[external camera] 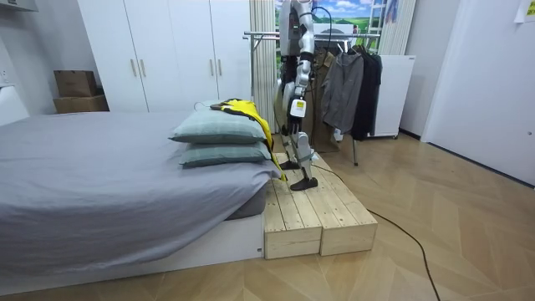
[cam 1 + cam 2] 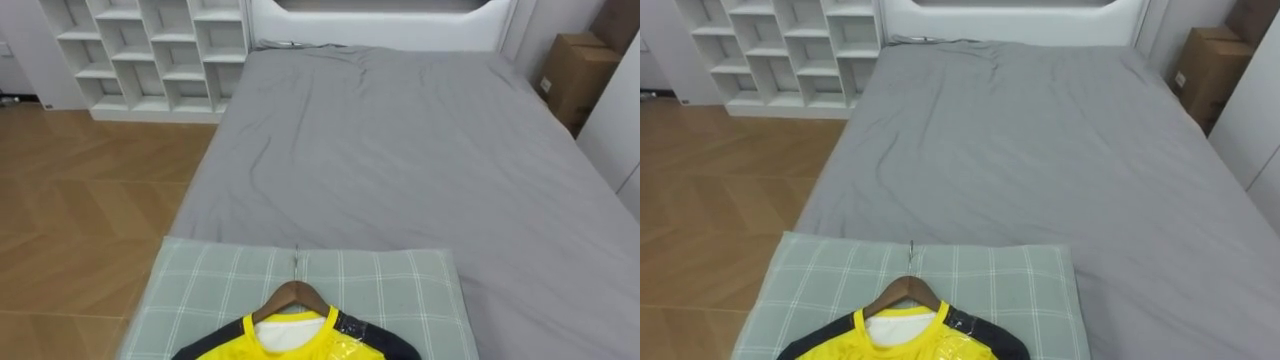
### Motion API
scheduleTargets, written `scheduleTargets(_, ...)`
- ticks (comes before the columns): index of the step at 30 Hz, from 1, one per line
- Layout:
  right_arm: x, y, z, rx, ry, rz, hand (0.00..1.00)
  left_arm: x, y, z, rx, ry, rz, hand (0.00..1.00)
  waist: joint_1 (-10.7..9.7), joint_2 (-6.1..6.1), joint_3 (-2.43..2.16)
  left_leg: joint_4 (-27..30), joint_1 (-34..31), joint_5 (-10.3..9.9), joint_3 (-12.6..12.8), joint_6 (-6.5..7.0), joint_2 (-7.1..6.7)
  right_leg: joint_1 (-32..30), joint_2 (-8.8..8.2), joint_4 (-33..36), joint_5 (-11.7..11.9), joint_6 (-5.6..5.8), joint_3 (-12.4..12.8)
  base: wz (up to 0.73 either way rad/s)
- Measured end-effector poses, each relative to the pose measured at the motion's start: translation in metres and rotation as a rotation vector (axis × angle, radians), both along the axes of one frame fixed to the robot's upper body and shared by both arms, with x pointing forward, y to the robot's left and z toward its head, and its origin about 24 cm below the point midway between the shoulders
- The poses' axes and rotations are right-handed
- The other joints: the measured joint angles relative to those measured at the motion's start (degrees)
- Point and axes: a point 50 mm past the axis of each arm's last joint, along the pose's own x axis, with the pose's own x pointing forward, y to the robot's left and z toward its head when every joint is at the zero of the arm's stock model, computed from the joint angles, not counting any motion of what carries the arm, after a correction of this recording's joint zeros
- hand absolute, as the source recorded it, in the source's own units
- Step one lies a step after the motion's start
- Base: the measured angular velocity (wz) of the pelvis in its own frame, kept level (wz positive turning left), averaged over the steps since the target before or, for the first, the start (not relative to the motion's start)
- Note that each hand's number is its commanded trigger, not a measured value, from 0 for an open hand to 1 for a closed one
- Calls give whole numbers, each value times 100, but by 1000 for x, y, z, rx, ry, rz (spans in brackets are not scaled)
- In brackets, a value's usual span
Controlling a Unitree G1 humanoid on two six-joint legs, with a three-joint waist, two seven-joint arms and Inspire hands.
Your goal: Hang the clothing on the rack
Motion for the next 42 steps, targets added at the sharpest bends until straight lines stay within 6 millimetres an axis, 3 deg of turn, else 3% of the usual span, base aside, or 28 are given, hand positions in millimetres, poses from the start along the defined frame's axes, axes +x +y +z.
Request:
scheduleTargets(23, 2, -1, 0, -14, -12, 11, 0, 3, 2, 1, 48, -11, 4, 0, 27, 24, -4, -4, 33, 0, -2, 0, -1, 24, 0, 17, -1, 2, 17, 0)
scheduleTargets(28, 1, -2, 0, -42, -21, -5, 0, 10, 8, 5, 186, -41, 9, 0, 158, 21, 5, -5, 45, 0, -5, 0, -2, 35, 0, 17, -1, 2, 12, 0)
scheduleTargets(35, -3, -2, 0, -43, -23, -26, 0, 15, 25, 14, 416, -72, 45, 0, 149, 32, 14, -13, 120, 0, -35, 0, -4, 134, -1, 1, -1, 2, -13, 2)
scheduleTargets(42, -2, -2, 0, -61, -28, -16, 0, 33, 35, 29, 661, -164, 14, 0, 131, 26, 12, -48, 158, 0, -34, 0, -5, 159, 0, -8, -1, 2, -19, 0)
